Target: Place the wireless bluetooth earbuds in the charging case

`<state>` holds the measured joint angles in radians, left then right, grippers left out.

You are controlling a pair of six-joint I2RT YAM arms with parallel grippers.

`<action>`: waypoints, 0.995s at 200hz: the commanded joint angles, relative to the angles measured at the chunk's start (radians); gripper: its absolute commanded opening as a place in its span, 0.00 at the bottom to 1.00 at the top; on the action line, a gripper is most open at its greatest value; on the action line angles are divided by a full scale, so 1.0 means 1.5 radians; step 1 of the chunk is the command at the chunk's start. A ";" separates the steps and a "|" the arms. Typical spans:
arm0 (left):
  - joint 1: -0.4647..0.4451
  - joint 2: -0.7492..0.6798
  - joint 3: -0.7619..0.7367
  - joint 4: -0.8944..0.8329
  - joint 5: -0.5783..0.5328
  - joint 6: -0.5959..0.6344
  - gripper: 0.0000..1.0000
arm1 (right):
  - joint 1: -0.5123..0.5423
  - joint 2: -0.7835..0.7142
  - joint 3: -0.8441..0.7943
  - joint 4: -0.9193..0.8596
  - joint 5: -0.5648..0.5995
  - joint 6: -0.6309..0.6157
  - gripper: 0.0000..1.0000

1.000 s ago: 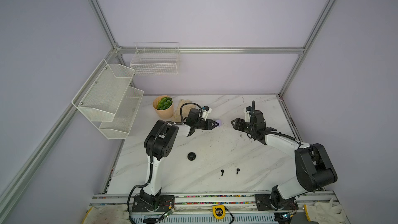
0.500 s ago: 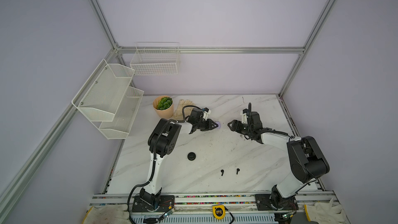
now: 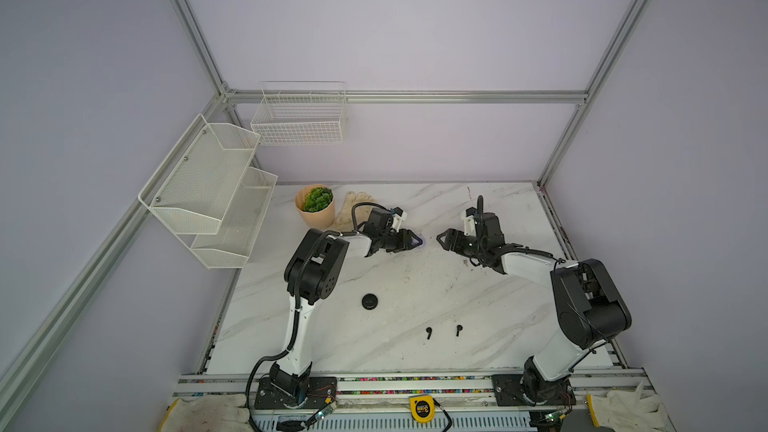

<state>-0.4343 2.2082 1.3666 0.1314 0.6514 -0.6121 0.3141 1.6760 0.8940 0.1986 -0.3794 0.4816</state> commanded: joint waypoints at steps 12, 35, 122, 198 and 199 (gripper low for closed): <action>0.006 -0.018 0.040 -0.117 -0.064 0.037 0.50 | -0.002 0.007 0.016 0.007 -0.006 -0.013 0.74; 0.004 -0.024 0.036 -0.123 -0.064 0.032 0.50 | -0.002 0.008 0.019 -0.002 -0.005 -0.023 0.75; 0.022 -0.192 -0.110 -0.079 -0.088 0.007 0.51 | 0.026 -0.066 -0.004 0.003 -0.143 -0.155 0.71; 0.214 -0.432 -0.348 -0.185 -0.069 -0.035 0.61 | 0.373 -0.074 -0.090 0.120 0.005 -0.432 0.77; 0.216 -0.433 -0.349 -0.187 -0.069 -0.034 0.62 | 0.376 -0.071 -0.087 0.118 0.004 -0.433 0.77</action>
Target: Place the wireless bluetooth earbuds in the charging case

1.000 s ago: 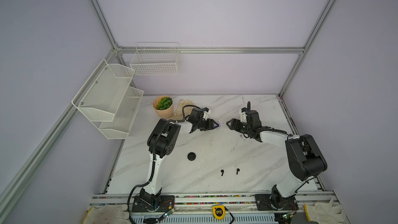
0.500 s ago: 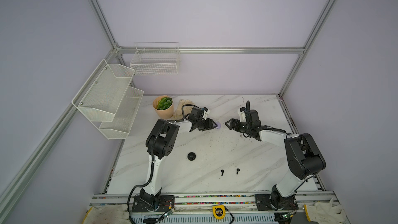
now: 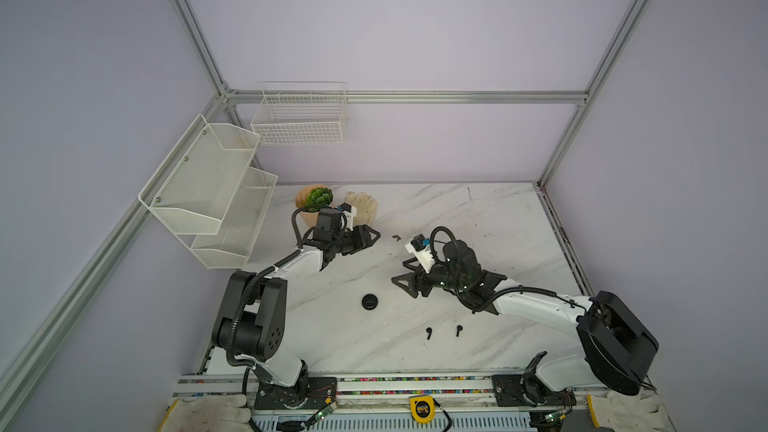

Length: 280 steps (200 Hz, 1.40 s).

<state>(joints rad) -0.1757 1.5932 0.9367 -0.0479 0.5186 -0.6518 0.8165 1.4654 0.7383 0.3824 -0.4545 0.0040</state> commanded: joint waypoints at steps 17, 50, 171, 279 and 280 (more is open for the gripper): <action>0.069 -0.031 -0.086 -0.082 0.035 -0.008 0.64 | 0.075 0.112 0.051 -0.036 0.059 -0.131 0.79; 0.088 -0.052 -0.130 -0.081 0.069 -0.012 0.73 | 0.096 0.143 0.051 -0.034 0.087 -0.144 0.82; -0.004 -0.070 -0.259 0.000 0.154 -0.100 0.72 | 0.107 0.130 -0.013 0.040 0.201 -0.057 0.82; -0.102 -0.161 -0.295 -0.050 0.097 -0.148 0.67 | 0.068 0.040 -0.075 0.024 0.273 0.071 0.80; -0.104 -0.162 -0.295 -0.050 0.097 -0.149 0.67 | 0.067 0.040 -0.075 0.023 0.273 0.072 0.80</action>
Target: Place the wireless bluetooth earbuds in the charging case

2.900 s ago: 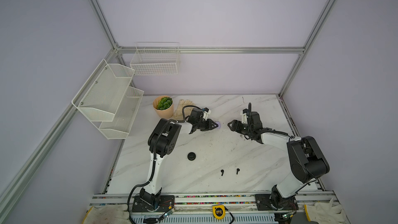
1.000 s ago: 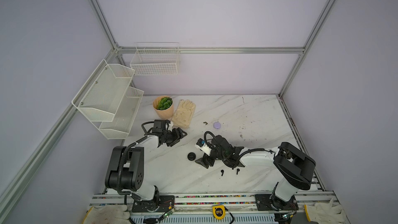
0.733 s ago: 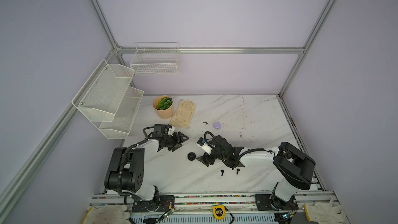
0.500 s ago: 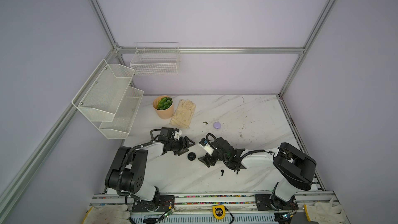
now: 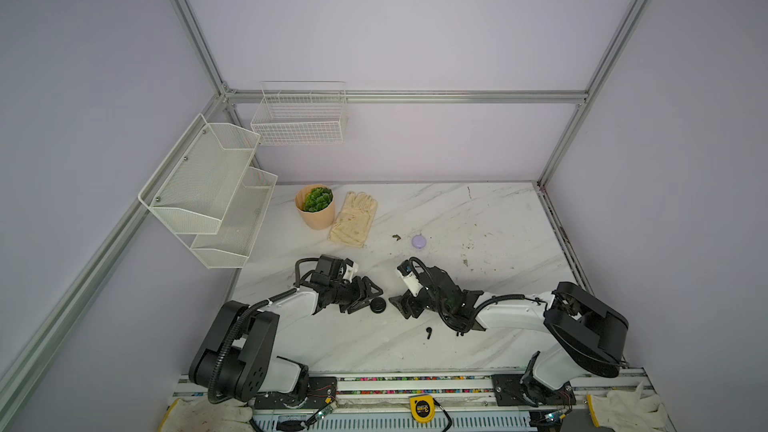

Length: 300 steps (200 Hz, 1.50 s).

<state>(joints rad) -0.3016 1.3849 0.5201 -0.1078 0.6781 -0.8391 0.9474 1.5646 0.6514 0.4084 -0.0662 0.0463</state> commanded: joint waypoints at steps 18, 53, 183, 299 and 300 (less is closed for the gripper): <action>-0.048 -0.024 -0.011 -0.011 -0.018 -0.032 0.67 | -0.047 -0.034 -0.019 -0.011 0.005 0.076 0.79; -0.090 -0.001 0.008 -0.010 -0.032 -0.044 0.66 | -0.109 -0.033 -0.019 -0.040 -0.050 0.131 0.76; -0.112 -0.054 0.039 -0.081 -0.132 -0.026 0.67 | -0.125 -0.009 0.142 -0.325 -0.079 0.152 0.79; 0.099 -0.066 0.037 -0.108 -0.056 0.055 0.90 | 0.048 0.163 0.342 -0.503 0.101 0.201 0.86; 0.100 -0.065 0.037 -0.107 -0.056 0.055 0.90 | 0.048 0.164 0.342 -0.503 0.101 0.202 0.86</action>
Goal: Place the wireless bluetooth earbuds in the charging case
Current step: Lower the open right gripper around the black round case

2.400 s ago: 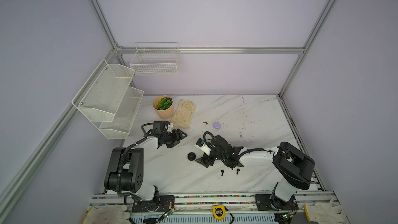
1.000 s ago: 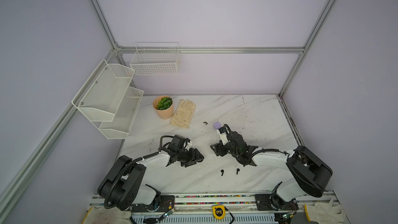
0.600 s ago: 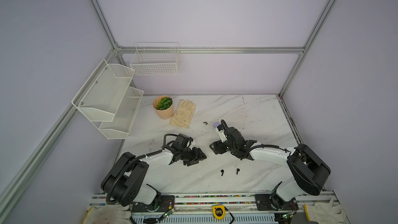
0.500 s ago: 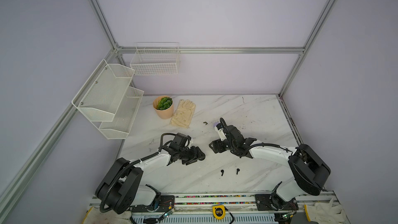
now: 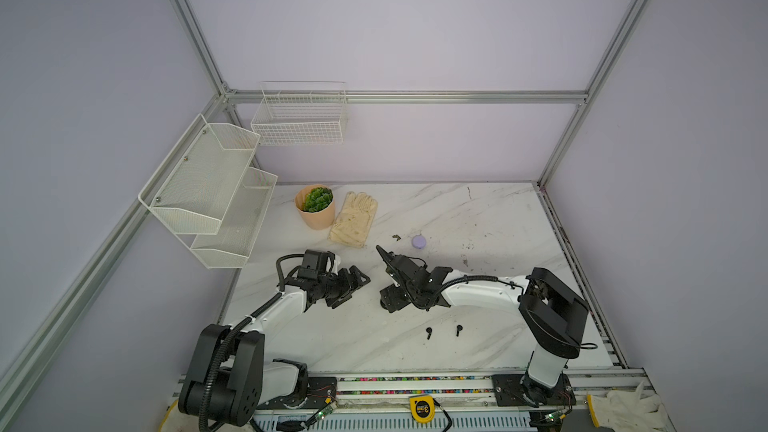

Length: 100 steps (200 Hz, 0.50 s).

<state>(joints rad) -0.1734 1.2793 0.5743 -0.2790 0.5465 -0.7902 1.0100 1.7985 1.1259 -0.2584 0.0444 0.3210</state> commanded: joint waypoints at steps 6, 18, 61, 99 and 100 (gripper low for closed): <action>0.018 0.009 0.001 0.008 0.036 0.022 0.90 | 0.007 0.016 0.029 -0.060 0.024 0.018 0.86; 0.021 0.015 0.002 0.012 0.045 0.024 0.90 | 0.011 0.030 0.035 -0.059 0.022 0.014 0.86; 0.025 0.034 0.008 0.016 0.059 0.026 0.90 | 0.019 0.038 0.043 -0.032 0.001 0.008 0.84; 0.026 0.036 0.009 0.017 0.057 0.024 0.90 | 0.031 0.063 0.052 -0.035 0.004 0.025 0.80; 0.025 0.036 0.009 0.017 0.057 0.024 0.90 | 0.031 0.063 0.051 -0.035 0.004 0.025 0.80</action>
<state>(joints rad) -0.1432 1.3334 0.5743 -0.2771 0.6044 -0.7734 1.0393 1.8671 1.1786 -0.3000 0.0441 0.3313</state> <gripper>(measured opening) 0.899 0.809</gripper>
